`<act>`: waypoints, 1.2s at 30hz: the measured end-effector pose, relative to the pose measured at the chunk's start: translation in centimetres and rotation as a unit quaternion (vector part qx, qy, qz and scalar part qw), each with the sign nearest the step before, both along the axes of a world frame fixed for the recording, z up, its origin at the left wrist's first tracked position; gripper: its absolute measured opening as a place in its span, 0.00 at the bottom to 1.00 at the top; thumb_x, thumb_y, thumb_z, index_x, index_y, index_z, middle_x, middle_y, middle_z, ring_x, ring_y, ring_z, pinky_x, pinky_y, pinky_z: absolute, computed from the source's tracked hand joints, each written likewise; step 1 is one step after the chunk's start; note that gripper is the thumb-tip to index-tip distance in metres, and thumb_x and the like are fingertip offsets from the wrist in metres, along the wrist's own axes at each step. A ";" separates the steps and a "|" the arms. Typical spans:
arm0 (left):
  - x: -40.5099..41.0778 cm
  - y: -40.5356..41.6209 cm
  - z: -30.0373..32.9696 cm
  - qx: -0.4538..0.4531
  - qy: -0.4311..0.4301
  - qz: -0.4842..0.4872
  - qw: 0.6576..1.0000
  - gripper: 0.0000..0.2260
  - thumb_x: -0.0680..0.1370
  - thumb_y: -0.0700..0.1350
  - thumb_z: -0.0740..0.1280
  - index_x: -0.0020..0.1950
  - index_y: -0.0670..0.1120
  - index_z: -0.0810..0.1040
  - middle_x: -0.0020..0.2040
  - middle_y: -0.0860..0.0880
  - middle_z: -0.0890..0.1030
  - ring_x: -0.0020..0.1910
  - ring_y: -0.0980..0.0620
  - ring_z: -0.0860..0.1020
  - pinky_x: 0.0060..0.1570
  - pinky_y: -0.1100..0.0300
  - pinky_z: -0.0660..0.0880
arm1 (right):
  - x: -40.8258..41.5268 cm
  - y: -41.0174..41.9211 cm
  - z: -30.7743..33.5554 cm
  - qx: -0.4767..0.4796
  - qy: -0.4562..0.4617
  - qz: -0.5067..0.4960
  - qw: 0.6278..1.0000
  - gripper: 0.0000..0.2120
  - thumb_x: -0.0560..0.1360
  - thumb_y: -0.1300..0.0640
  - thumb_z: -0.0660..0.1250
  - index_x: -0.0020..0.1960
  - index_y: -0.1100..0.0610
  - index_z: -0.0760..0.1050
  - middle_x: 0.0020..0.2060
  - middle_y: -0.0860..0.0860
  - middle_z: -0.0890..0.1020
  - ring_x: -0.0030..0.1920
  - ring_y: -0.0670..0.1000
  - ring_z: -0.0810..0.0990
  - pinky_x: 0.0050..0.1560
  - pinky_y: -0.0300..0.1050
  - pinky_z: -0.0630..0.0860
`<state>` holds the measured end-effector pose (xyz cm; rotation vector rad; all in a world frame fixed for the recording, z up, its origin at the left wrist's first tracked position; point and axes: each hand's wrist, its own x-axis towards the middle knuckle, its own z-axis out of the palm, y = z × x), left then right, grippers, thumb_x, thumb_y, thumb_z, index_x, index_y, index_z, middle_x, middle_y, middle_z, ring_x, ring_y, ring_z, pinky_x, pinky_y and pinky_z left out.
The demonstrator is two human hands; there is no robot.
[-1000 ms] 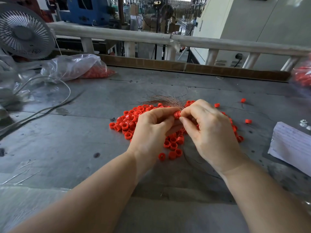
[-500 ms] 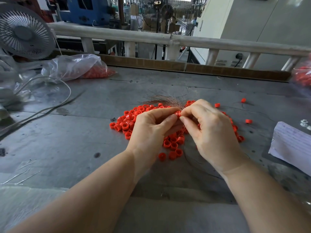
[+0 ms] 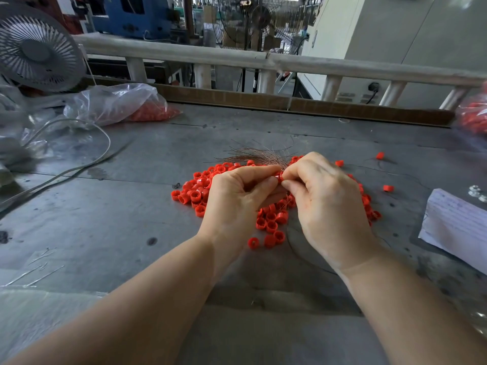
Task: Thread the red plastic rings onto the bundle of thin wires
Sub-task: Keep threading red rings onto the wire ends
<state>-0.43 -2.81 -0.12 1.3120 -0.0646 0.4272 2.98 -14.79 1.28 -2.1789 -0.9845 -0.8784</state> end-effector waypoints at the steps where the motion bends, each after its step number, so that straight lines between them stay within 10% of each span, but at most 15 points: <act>1: 0.0 0.0 0.0 -0.001 0.001 0.000 1.000 0.10 0.75 0.30 0.64 0.50 0.40 0.81 0.42 0.46 0.84 0.43 0.50 0.84 0.44 0.64 0.79 | 0.0 0.0 0.0 0.003 -0.002 0.001 1.000 0.01 0.70 0.67 0.68 0.40 0.66 0.77 0.36 0.57 0.78 0.37 0.57 0.78 0.39 0.46 0.75; 21: 0.3 0.2 -0.2 -0.123 0.038 -0.065 0.990 0.09 0.77 0.32 0.62 0.49 0.42 0.80 0.42 0.47 0.85 0.44 0.53 0.83 0.43 0.65 0.79 | 0.4 0.1 -0.3 0.076 0.045 0.043 0.995 0.02 0.71 0.67 0.68 0.42 0.66 0.79 0.37 0.56 0.79 0.39 0.53 0.78 0.43 0.43 0.73; 36: 0.1 -0.1 0.1 -0.047 0.014 -0.014 0.999 0.10 0.76 0.30 0.63 0.48 0.42 0.81 0.40 0.47 0.85 0.43 0.51 0.84 0.43 0.64 0.79 | 0.1 0.4 -0.2 0.050 -0.015 0.002 0.999 0.02 0.70 0.67 0.68 0.39 0.66 0.78 0.35 0.57 0.79 0.37 0.57 0.78 0.40 0.46 0.73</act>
